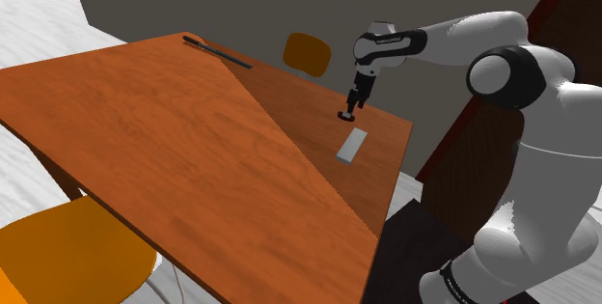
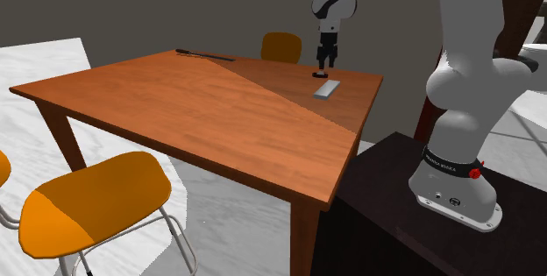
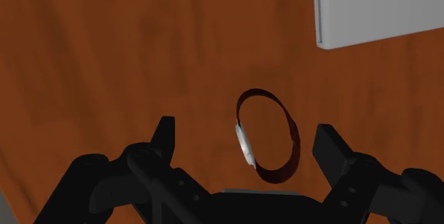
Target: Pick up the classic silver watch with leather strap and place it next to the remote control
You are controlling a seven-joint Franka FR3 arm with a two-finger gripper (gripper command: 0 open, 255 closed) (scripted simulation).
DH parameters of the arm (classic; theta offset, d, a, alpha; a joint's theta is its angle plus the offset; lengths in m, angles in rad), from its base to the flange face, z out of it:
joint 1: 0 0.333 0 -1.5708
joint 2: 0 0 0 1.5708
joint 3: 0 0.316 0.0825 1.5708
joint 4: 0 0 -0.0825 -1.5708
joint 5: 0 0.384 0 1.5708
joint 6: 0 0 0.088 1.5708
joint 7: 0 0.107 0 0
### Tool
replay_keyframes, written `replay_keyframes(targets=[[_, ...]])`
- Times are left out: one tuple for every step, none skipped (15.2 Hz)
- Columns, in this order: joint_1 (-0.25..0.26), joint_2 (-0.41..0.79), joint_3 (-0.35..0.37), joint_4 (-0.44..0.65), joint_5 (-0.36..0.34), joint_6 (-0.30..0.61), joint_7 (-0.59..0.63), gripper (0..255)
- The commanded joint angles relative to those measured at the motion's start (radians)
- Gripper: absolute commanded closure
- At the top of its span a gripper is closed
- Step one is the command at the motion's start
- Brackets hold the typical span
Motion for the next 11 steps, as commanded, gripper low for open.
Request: replay_keyframes(targets=[[-0.001,-0.009,-0.001,0.037,-0.001,-0.046,0.000,0],[-0.002,-0.013,-0.001,0.065,-0.001,-0.078,0.001,0],[-0.002,-0.015,-0.001,0.088,-0.001,-0.103,0.001,0],[-0.002,-0.015,-0.001,0.088,-0.001,-0.103,0.001,0],[-0.002,-0.015,-0.001,0.088,-0.001,-0.103,0.001,0],[-0.002,-0.015,-0.001,0.088,-0.001,-0.103,0.001,0],[-0.002,-0.015,-0.001,0.088,-0.001,-0.103,0.001,0],[-0.002,-0.015,-0.001,0.088,-0.001,-0.103,0.001,0],[-0.002,-0.015,-0.001,0.088,-0.001,-0.103,0.001,0],[-0.002,-0.015,-0.001,0.088,-0.001,-0.103,0.001,0],[-0.002,-0.015,-0.001,0.088,-0.001,-0.103,0.001,0]])
